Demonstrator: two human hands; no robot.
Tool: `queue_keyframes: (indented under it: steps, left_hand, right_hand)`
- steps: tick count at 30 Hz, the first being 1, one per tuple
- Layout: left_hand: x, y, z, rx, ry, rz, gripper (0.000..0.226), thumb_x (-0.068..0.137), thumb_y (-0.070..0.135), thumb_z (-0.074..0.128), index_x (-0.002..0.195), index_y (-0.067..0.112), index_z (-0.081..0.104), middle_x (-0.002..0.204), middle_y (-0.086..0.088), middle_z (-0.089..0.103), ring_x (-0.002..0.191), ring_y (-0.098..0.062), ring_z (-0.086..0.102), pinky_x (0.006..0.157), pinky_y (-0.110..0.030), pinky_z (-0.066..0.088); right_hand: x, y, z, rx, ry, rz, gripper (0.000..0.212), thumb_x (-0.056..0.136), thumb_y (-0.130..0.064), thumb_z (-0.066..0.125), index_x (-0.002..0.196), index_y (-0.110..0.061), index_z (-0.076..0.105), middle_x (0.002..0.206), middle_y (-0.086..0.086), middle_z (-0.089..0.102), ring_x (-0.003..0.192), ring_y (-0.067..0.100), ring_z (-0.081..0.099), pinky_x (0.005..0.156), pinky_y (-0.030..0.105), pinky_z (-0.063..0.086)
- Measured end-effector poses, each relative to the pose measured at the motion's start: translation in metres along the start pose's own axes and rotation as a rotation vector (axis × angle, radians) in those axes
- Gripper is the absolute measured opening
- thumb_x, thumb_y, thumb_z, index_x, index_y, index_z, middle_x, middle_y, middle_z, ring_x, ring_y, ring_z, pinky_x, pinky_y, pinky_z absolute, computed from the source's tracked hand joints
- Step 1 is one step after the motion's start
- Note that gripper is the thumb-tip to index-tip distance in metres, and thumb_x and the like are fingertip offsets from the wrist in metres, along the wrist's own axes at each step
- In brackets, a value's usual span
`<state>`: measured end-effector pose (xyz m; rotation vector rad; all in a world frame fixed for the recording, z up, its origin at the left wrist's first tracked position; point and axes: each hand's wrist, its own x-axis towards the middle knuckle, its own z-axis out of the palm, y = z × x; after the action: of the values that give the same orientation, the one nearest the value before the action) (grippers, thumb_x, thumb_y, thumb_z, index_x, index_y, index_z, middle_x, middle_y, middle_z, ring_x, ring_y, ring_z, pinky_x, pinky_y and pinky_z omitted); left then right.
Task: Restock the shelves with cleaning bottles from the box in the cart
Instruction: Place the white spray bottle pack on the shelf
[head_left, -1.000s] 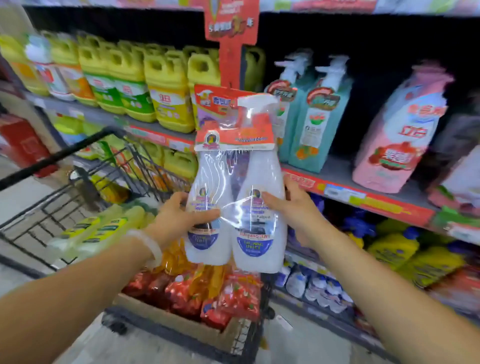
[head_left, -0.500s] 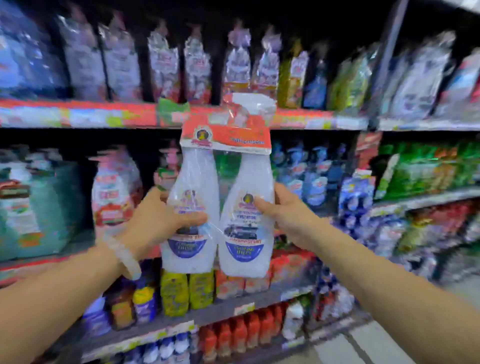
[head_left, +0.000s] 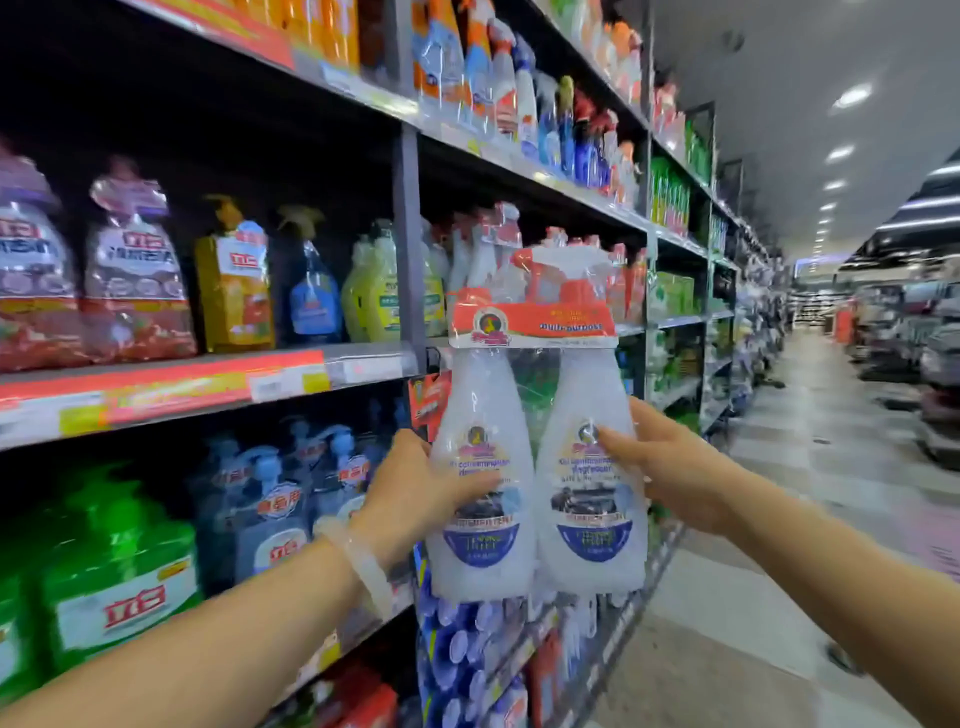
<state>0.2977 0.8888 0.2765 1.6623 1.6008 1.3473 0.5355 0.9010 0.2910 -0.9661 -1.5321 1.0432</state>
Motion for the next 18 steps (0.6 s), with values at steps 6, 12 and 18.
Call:
queue_keyframes:
  steps: [6, 12, 18]
  left_hand:
    - [0.140, 0.040, 0.045, -0.008, 0.025, 0.118, 0.079, 0.045, 0.053, 0.086, 0.103, 0.011, 0.054, 0.096, -0.003, 0.066, 0.090, -0.023, 0.065, 0.076, -0.036, 0.053]
    - [0.265, 0.092, 0.063, -0.006, 0.167, 0.223, 0.056, 0.060, 0.035, 0.087, 0.102, 0.006, 0.063, 0.092, -0.003, 0.070, 0.083, -0.018, 0.067, 0.061, -0.028, 0.052]
    - [0.359, 0.120, 0.094, 0.015, 0.356, 0.276, 0.073, 0.053, 0.040, 0.089, 0.105, 0.003, 0.053, 0.098, -0.006, 0.065, 0.089, -0.022, 0.065, 0.077, -0.040, 0.056]
  right_hand:
    - [0.135, -0.021, -0.066, -0.086, 0.011, -0.028, 0.035, 0.096, -0.013, 0.049, 0.130, -0.023, 0.047, 0.103, -0.003, 0.067, 0.086, 0.014, 0.066, 0.064, 0.029, 0.053]
    - [0.269, -0.053, -0.109, -0.078, -0.008, -0.173, 0.029, 0.096, -0.010, 0.049, 0.121, -0.025, 0.049, 0.100, -0.006, 0.067, 0.092, 0.013, 0.064, 0.078, 0.035, 0.053]
    - [0.397, -0.056, -0.149, -0.049, -0.111, -0.330, 0.040, 0.095, -0.013, 0.051, 0.134, -0.024, 0.045, 0.105, -0.004, 0.066, 0.087, 0.011, 0.065, 0.069, 0.031, 0.051]
